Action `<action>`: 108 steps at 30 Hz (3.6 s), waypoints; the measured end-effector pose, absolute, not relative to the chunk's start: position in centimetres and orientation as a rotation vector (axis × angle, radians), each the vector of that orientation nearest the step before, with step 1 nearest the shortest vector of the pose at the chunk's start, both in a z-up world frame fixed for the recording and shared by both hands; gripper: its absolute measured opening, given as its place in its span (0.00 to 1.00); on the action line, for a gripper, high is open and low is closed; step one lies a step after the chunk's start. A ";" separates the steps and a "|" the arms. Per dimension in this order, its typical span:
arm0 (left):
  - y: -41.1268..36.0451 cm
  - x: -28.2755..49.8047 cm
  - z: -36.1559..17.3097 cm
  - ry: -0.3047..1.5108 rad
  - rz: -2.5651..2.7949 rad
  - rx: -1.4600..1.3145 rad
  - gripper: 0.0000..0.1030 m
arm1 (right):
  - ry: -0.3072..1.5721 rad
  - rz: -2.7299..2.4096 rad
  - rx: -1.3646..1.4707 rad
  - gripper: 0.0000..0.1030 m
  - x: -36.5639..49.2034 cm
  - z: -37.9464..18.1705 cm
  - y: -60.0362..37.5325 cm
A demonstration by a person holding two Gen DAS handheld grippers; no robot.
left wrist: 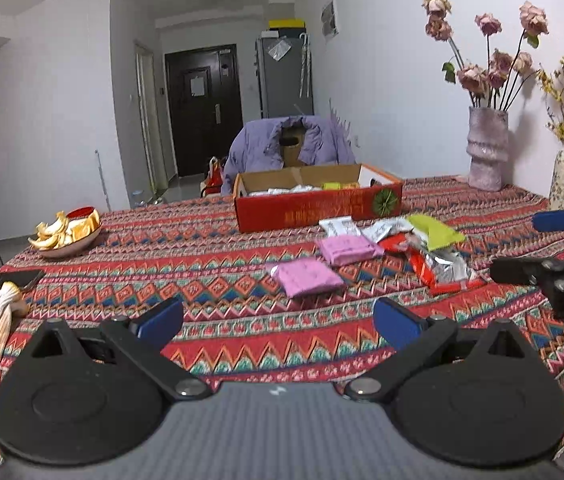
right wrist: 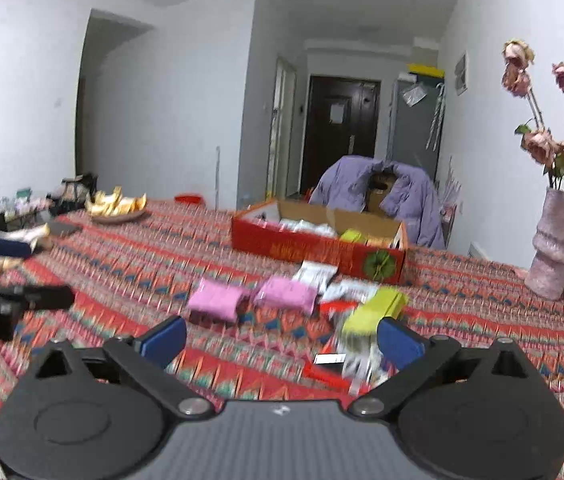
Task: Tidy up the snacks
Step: 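Move both tools back from the box toward the snack pile, then grasp a pink packet with the left tool while the right tool grasps a yellow-green bar, then carry the pink packet and yellow-green bar into the box and open both tools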
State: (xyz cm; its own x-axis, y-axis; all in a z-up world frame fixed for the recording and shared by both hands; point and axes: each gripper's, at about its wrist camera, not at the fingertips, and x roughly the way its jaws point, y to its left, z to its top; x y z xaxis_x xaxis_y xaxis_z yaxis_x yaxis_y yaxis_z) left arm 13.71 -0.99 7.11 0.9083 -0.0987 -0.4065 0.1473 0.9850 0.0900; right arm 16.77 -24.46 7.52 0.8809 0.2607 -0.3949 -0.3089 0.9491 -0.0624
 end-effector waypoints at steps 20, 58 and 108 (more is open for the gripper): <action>-3.5 23.7 3.6 0.612 -0.124 0.041 1.00 | 0.463 0.246 -0.029 0.99 21.1 5.9 -27.1; -5.6 34.2 1.9 0.590 -0.138 0.064 0.60 | 0.645 0.111 0.116 0.36 39.8 1.7 -32.2; -10.4 57.5 11.3 0.615 -0.196 -0.017 0.60 | 0.619 0.176 0.214 0.36 62.6 10.9 -31.1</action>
